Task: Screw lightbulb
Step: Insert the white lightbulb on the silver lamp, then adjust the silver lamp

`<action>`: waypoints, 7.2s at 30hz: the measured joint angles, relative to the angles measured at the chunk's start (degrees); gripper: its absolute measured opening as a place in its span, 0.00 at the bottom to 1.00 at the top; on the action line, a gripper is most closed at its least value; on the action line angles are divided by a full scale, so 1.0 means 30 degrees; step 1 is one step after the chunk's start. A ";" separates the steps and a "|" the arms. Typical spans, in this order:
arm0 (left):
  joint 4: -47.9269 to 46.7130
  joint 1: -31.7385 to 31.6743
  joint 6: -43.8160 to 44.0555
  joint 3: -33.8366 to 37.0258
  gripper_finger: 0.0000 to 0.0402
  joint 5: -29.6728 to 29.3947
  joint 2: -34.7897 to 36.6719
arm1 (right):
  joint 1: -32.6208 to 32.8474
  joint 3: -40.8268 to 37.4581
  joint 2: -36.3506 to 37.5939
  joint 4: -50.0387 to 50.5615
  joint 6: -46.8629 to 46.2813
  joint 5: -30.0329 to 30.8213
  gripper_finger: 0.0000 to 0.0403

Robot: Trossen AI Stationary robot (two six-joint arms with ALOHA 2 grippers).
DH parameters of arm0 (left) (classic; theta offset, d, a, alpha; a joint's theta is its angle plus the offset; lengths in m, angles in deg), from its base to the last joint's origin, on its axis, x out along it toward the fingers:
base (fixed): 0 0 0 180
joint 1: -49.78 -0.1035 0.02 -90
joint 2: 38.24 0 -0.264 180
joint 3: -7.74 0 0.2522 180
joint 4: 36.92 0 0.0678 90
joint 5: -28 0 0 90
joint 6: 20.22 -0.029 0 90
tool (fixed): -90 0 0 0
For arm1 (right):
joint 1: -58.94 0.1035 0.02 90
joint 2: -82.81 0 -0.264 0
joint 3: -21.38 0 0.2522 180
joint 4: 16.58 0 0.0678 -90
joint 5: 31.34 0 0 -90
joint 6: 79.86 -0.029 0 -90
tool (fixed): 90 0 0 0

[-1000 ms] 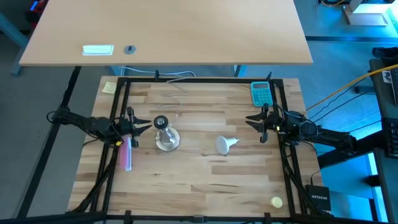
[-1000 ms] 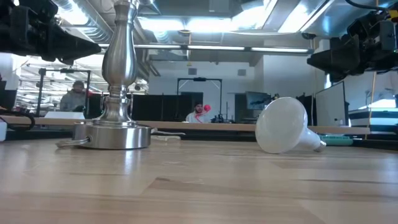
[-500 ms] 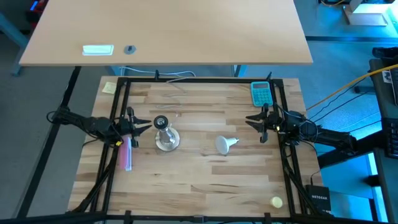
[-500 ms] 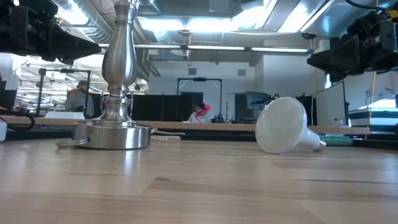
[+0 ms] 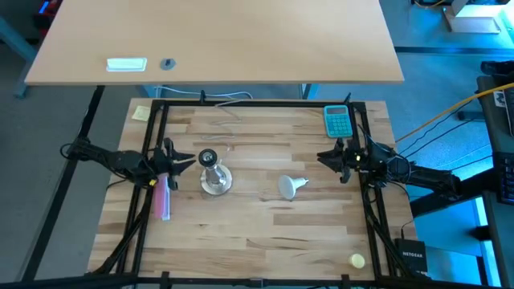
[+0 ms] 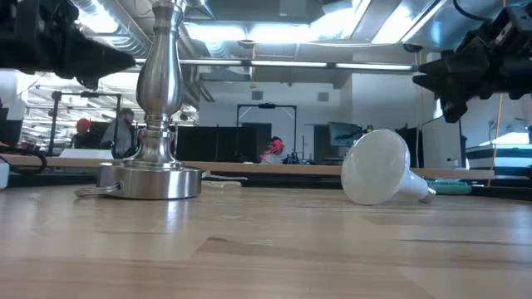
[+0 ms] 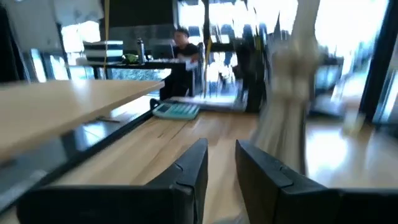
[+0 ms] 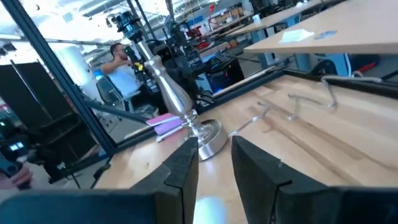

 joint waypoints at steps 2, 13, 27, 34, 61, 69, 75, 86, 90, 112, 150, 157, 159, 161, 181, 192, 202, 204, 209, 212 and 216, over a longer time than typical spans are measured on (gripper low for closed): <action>0.0778 -0.0007 0.2737 -0.0014 0.18 -0.0014 0.0000 | 0.0000 0.0000 0.0000 -0.0047 -0.0182 0.0007 0.25; 0.2227 -0.0007 0.2578 -0.0043 0.18 -0.0047 0.0000 | 0.0000 0.0269 -0.0435 -0.2891 -0.1218 0.1039 0.26; 0.2078 -0.0018 0.1526 -0.0057 0.18 -0.0058 -0.0001 | 0.1280 0.6635 -1.3109 0.4249 0.5503 -0.3678 0.62; 0.1973 -0.0025 0.1918 -0.0072 0.18 -0.0061 0.0000 | 0.2792 0.7524 -1.9054 0.4446 0.9220 -0.2595 0.69; 0.2050 -0.0027 0.1647 -0.0079 0.18 -0.1374 0.0000 | 0.2754 0.9821 -2.6458 0.3066 1.0964 -0.0831 0.35; 0.1919 0.0051 0.1720 -0.0602 0.33 -0.0765 -0.0084 | 0.2754 0.9821 -2.3803 0.3105 1.0021 -0.0687 0.35; 0.0161 0.0058 0.2880 -0.2249 0.52 0.0767 -0.1173 | 0.2754 0.9821 -2.1369 0.3123 0.9297 0.0012 0.35; -0.1162 0.0058 0.6317 -0.3519 0.57 0.1163 -0.7083 | 0.2754 0.9821 -1.9963 0.0722 1.0084 0.1712 0.35; -0.3118 0.0051 0.7055 -0.5625 0.57 0.1629 -0.9219 | 0.2739 0.9821 -1.9970 -0.0341 1.0941 0.1705 0.35; 0.2245 -0.1066 0.1281 -0.7948 0.57 0.1734 -1.7356 | 0.2747 0.9821 -1.9985 -0.3149 1.1505 0.1737 0.35; 1.4768 -0.4222 -0.0763 -1.6791 0.31 1.1660 -3.3980 | 0.3999 1.5788 -1.6436 0.3308 1.1964 0.4729 0.35; 1.5141 -0.4634 -0.0686 -1.6945 0.31 1.3024 -3.3995 | 0.3993 1.5788 -1.6458 0.3549 1.1964 0.4973 0.35; 1.4639 -0.4549 -0.0816 -1.6945 0.31 1.3008 -3.3771 | 0.3993 1.5788 -1.6464 0.4504 1.1783 0.5242 0.35; 1.3733 -0.4366 -0.0902 -1.6945 0.31 1.3180 -3.3349 | 0.3993 1.5499 -1.6633 0.5042 1.1273 0.5520 0.35; 1.1954 -0.3607 -0.1205 -1.6931 0.31 1.3660 -3.2363 | 0.1809 1.0338 -2.8860 -0.3777 0.8650 0.2820 0.35; 1.1648 -0.3427 -0.1607 -1.6938 0.31 1.4745 -3.2363 | 0.1821 1.0360 -2.9215 -0.0823 0.6414 0.5332 0.35; 1.1314 -0.3424 -0.1345 -1.6938 0.31 1.5751 -3.2358 | 0.1822 1.0653 -2.8702 0.0828 0.6399 0.5826 0.69; 1.1192 -0.3441 -0.1008 -1.6945 0.31 1.6440 -3.2356 | 0.1865 1.1097 -2.8120 0.1831 0.6461 0.6516 0.79; 1.0993 -0.3417 -0.0462 -1.6945 0.31 1.6864 -3.2194 | 0.1872 1.2022 -2.5920 0.4017 0.7189 0.6892 0.87; 1.0689 -0.3397 -0.0011 -1.6944 0.31 1.7356 -3.1865 | 0.2314 1.2514 -2.4794 0.3949 0.7681 0.6888 0.85; 0.9862 -0.3344 0.0343 -1.6945 0.31 1.8119 -3.1044 | 0.3595 1.2564 -2.4716 0.0861 0.9122 0.5931 0.81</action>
